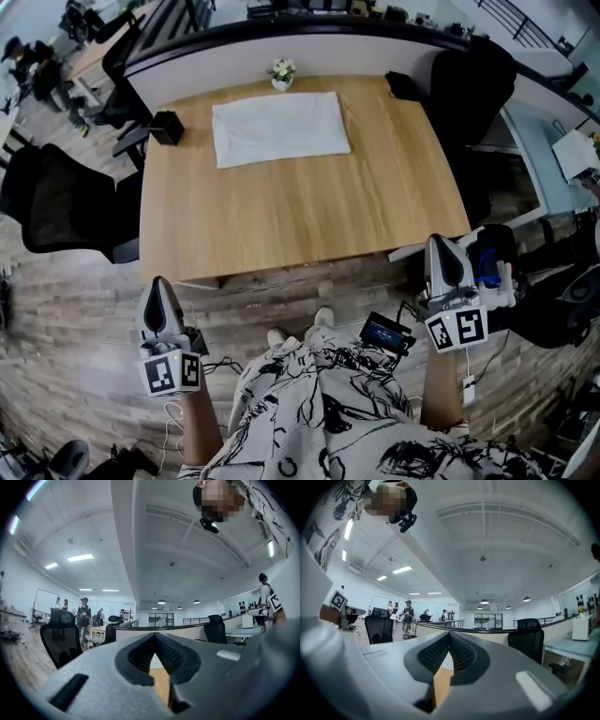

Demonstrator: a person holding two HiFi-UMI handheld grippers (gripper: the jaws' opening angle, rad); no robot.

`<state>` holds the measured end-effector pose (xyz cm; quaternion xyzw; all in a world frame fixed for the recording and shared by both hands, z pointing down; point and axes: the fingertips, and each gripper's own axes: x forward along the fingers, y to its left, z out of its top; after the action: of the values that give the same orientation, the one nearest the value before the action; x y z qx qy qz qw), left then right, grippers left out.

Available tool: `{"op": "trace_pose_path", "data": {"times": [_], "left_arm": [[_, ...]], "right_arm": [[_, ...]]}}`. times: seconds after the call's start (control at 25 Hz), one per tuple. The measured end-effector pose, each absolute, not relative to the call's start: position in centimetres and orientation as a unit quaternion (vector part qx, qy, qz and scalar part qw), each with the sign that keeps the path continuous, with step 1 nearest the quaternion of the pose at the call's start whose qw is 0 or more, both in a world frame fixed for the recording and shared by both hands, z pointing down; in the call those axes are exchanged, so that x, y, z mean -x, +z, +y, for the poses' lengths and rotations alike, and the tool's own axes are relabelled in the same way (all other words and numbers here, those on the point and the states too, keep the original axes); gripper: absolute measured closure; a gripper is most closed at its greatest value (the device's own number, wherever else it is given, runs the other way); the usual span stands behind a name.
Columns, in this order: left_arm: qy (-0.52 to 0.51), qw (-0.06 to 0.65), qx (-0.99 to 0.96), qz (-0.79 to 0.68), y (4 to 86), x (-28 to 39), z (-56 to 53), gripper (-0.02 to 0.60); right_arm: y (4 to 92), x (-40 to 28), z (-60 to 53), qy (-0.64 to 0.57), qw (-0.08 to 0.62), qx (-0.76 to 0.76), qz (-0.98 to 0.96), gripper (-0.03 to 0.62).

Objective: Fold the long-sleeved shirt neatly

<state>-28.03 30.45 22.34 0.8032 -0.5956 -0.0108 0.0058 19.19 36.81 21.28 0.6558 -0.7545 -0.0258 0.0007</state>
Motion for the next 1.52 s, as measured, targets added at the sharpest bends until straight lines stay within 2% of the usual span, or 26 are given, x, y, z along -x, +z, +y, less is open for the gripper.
{"op": "trace_pose_path", "data": {"times": [0.44,1.52], "left_arm": [[0.000,0.017,-0.797,-0.603,24.5,28.1,28.6,0.577],[-0.003,0.001,-0.794,-0.608,23.5,27.7,27.1,0.577]], "right_arm": [[23.0,-19.7,35.3,-0.021,-0.002,-0.671,-0.741,0.583],[22.6,-18.5,31.6,-0.018,-0.005,-0.650,-0.760,0.583]]}}
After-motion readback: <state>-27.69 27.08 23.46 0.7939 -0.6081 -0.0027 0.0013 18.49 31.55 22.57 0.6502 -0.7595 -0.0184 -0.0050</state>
